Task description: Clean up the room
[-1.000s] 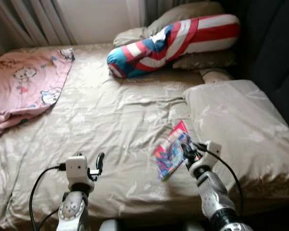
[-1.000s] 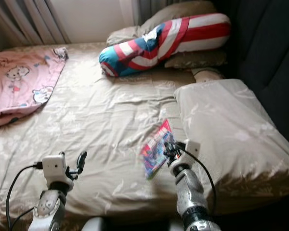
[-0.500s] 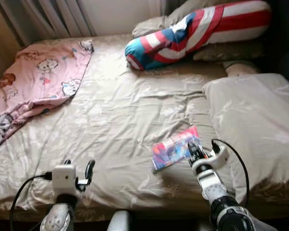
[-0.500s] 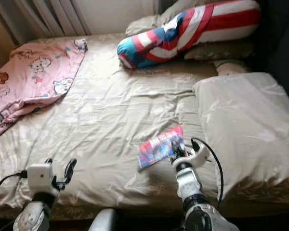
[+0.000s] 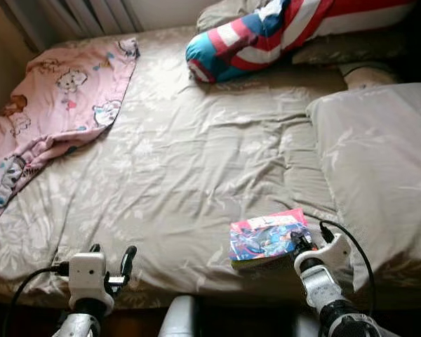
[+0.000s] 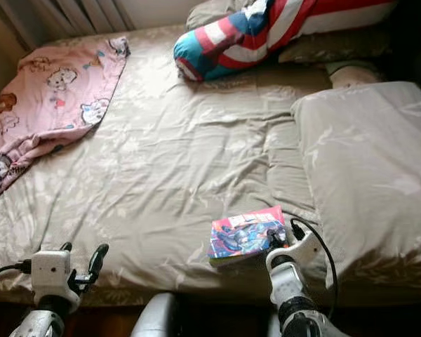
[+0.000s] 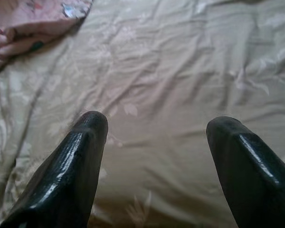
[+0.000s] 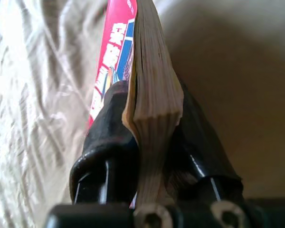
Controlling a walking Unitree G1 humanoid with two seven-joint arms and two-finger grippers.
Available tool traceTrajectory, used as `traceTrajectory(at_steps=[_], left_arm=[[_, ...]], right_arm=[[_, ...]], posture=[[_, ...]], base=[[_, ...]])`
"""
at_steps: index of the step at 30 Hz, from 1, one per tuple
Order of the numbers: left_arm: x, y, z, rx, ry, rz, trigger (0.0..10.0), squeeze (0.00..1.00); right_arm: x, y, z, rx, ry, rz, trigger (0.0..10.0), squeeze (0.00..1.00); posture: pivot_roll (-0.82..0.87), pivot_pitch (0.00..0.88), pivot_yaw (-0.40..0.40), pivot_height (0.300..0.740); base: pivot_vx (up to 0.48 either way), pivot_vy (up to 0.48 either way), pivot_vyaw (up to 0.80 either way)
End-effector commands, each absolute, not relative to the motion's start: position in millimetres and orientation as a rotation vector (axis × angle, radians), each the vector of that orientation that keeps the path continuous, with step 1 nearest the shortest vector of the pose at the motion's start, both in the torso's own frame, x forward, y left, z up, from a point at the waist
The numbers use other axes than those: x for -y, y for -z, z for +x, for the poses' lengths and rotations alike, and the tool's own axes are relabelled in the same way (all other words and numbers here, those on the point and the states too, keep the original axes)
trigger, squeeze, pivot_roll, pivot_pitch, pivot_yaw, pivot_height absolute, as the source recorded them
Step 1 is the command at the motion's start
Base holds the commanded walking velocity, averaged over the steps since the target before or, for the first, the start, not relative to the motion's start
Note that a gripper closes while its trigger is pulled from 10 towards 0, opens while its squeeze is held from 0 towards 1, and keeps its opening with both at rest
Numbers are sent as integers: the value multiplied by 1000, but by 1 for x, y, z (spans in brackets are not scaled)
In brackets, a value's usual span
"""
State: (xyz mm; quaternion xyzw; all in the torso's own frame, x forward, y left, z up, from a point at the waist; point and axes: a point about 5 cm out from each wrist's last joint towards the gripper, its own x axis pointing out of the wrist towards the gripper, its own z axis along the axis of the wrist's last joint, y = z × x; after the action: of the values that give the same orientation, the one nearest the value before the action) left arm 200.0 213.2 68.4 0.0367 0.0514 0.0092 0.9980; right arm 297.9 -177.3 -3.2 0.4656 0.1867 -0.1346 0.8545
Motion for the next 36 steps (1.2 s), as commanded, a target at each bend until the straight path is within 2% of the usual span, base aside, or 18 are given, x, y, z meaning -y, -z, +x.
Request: traceTrajectory(at_steps=[1, 13, 15, 22, 28, 29, 30, 31, 32, 33, 36], left_arm=[[-217, -67, 194, -129, -22, 91, 10000, 0], [-223, -71, 187, -152, -33, 104, 10000, 0], [-223, -72, 186, -157, -35, 105, 10000, 0], [-224, -73, 183, -170, -36, 107, 10000, 0], [-225, -72, 179, -184, -36, 110, 10000, 0], [-225, -72, 179, -185, -36, 110, 10000, 0], [-226, -72, 179, -186, -36, 111, 10000, 0], [-226, -72, 179, -187, -36, 111, 10000, 0], [-226, -72, 179, -189, -35, 111, 10000, 0], [-225, -72, 179, -192, -33, 112, 10000, 0], [-226, -71, 179, -194, -31, 112, 10000, 0]], right_arm=[[176, 10, 291, -396, 318, 1012, 10000, 0], [180, 14, 287, -399, 363, 1043, 10000, 0], [178, 15, 286, -416, 348, 1025, 10000, 59], [181, 14, 287, -444, 312, 985, 10000, 39], [187, 14, 286, -454, 304, 954, 10000, 63], [187, 15, 285, -459, 304, 948, 10000, 102], [187, 15, 285, -464, 303, 942, 10000, 337], [187, 16, 284, -467, 302, 939, 10000, 337], [187, 16, 284, -470, 302, 935, 10000, 573], [188, 17, 283, -474, 304, 932, 10000, 871], [188, 17, 282, -474, 305, 930, 10000, 878]], posture=[[164, 263, 155, 651], [183, 287, 166, 651], [184, 290, 167, 651], [183, 302, 171, 651], [182, 309, 176, 651], [182, 309, 176, 651], [181, 310, 177, 651], [181, 310, 177, 651], [181, 312, 178, 651], [181, 313, 180, 651], [181, 314, 181, 651]], base=[[0, 0, 0], [0, 0, 0], [0, 0, 0], [0, 0, 0], [0, 0, 0], [0, 0, 0], [0, 0, 0], [0, 0, 0], [0, 0, 0], [0, 0, 0], [0, 0, 0]])
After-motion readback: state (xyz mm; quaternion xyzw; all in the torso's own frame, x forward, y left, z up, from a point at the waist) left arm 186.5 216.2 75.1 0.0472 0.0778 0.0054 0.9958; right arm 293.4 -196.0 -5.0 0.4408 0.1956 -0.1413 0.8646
